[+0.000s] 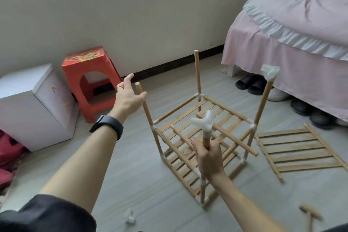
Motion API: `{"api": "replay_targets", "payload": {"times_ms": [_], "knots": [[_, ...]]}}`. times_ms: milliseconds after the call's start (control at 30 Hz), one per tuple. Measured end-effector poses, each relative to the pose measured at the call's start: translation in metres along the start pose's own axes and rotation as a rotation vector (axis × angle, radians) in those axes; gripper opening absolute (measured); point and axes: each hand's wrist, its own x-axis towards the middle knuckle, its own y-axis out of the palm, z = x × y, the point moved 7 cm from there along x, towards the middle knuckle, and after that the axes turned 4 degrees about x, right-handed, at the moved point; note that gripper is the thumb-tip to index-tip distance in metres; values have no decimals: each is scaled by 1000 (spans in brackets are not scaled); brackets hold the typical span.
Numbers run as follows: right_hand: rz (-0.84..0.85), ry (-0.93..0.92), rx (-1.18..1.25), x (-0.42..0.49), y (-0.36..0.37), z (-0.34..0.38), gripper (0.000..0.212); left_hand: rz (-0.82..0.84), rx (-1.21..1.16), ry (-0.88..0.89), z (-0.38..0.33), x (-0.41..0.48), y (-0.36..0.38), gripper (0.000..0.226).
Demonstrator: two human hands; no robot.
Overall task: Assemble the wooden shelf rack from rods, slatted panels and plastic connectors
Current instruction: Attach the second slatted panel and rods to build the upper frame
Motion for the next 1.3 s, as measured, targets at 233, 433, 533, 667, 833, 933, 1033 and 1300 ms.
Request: {"api": "replay_targets", "payload": {"times_ms": [233,433,533,667,833,933,1033,1300], "knots": [[-53,-14,-25,27,-46,8,43,62,26,95,-2,10,28,28],[-37,21,-44,36,-54,5,53,73,183,149,-8,17,35,66],[-43,7,-25,35,-55,3,50,103,232,174,-13,24,45,66],[-199,-30,-43,35,-55,3,41,78,94,160,-14,32,50,50],[-385,-116,-155,38,-57,-5,46,-10,70,141,-8,35,42,18],[-456,-150,-197,47,-68,-3,45,-49,150,158,-1,25,33,12],[-510,-146,-213,66,-85,3,44,-61,210,190,9,3,21,12],[-460,85,-373,135,-111,3,41,-9,205,198,16,-62,-19,10]]}}
